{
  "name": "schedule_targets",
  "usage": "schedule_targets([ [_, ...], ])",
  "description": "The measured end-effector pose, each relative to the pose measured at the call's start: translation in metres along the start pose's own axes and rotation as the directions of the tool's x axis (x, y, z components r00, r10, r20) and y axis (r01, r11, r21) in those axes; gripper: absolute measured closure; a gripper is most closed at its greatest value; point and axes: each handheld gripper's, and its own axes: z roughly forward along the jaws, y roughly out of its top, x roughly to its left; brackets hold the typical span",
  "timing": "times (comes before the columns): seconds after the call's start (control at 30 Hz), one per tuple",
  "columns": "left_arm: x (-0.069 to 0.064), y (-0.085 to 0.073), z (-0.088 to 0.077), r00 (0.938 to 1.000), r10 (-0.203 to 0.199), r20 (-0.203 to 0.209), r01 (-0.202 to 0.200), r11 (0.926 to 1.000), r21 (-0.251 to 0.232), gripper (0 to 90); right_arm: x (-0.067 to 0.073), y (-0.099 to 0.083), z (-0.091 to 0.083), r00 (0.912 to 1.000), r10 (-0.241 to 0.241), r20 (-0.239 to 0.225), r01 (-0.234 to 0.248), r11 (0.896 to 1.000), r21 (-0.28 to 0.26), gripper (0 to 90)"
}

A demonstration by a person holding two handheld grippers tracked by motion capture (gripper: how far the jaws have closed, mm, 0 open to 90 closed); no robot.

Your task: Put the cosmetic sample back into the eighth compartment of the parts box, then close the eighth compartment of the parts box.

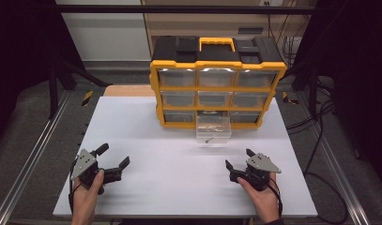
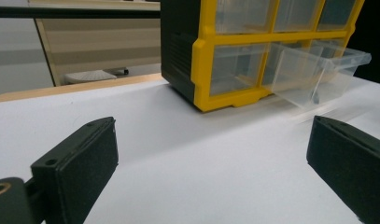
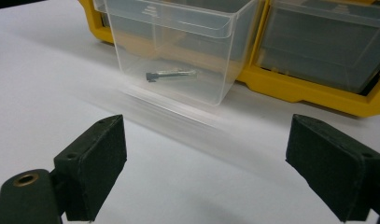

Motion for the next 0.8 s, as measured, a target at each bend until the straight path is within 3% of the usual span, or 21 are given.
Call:
schedule_targets([
  [0.13, 0.000, -0.006, -0.001, 1.0000, 0.003, -0.004, -0.003, 1.0000, 0.003, 1.9, 0.003, 0.005, 0.008, 1.0000, 0.008, -0.003, -0.008, 0.999, 0.044, 16.1],
  [0.27, 0.000, -0.007, -0.004, 1.0000, 0.000, -0.003, 0.000, 0.9999, -0.015, 1.9, 0.009, 0.010, 0.014, 0.9992, 0.025, -0.031, -0.023, 0.998, 0.055, 16.7],
  [0.47, -0.003, -0.009, -0.006, 0.9998, 0.010, 0.017, -0.009, 0.9992, -0.038, 1.8, 0.019, 0.017, 0.023, 0.9970, 0.048, -0.061, -0.044, 0.996, 0.072, 24.4],
  [0.7, -0.003, -0.010, -0.005, 0.9996, 0.016, 0.022, -0.015, 0.9994, -0.033, 1.8, 0.021, 0.019, 0.028, 0.9985, 0.028, -0.047, -0.023, 0.995, 0.100, 41.7],
  [0.8, -0.002, -0.010, -0.005, 0.9996, 0.016, 0.021, -0.015, 0.9994, -0.032, 1.8, 0.022, 0.020, 0.031, 0.9991, 0.008, -0.041, -0.003, 0.991, 0.133, 53.2],
])
